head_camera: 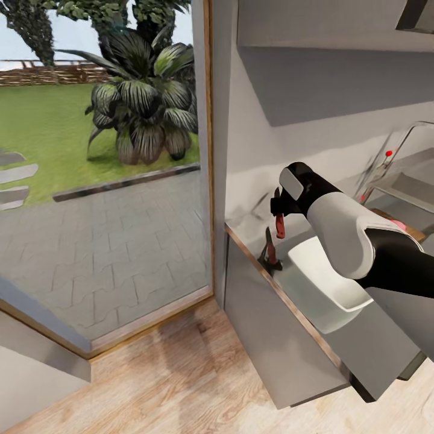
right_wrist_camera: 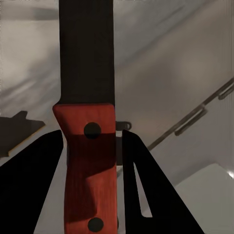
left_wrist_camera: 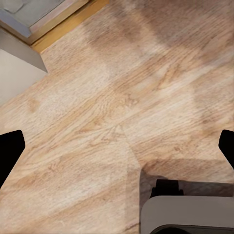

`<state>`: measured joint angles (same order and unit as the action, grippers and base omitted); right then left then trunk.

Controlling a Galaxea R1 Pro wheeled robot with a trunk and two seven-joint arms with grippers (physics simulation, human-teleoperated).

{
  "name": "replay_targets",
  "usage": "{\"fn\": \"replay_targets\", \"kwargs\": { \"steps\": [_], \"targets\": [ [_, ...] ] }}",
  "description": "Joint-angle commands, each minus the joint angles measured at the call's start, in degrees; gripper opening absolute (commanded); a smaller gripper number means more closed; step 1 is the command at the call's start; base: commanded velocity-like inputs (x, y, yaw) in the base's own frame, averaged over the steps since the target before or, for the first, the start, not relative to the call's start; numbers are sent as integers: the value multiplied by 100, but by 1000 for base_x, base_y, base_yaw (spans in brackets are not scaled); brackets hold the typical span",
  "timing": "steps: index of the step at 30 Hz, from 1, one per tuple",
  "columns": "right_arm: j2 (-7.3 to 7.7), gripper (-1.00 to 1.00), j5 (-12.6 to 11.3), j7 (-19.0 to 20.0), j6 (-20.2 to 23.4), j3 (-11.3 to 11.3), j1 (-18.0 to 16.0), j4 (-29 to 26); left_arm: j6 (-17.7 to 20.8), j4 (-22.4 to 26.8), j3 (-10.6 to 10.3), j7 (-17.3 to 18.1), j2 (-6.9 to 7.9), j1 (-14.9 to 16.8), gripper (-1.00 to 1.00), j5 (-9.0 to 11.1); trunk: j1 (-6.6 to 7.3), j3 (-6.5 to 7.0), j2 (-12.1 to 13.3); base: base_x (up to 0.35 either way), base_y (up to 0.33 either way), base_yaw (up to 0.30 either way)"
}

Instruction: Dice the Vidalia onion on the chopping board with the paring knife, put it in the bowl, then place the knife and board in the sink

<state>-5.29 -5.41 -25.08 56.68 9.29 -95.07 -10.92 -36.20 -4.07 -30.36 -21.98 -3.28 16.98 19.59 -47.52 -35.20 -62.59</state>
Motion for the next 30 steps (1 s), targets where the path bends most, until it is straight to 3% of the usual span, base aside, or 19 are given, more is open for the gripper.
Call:
{"fn": "replay_targets", "kwargs": {
  "steps": [1,30],
  "targets": [
    [-4,-100,-56,-59,6,21,-2,-7,-27,-19,-49,-17,-6,7,100,28,0,-5,-3,0,0,0],
    [-10,-100,-56,-62,12,30,-2,-15,-27,-20,-49,-17,-6,7,100,28,0,203,-3,-2,0,0]
  ]
}}
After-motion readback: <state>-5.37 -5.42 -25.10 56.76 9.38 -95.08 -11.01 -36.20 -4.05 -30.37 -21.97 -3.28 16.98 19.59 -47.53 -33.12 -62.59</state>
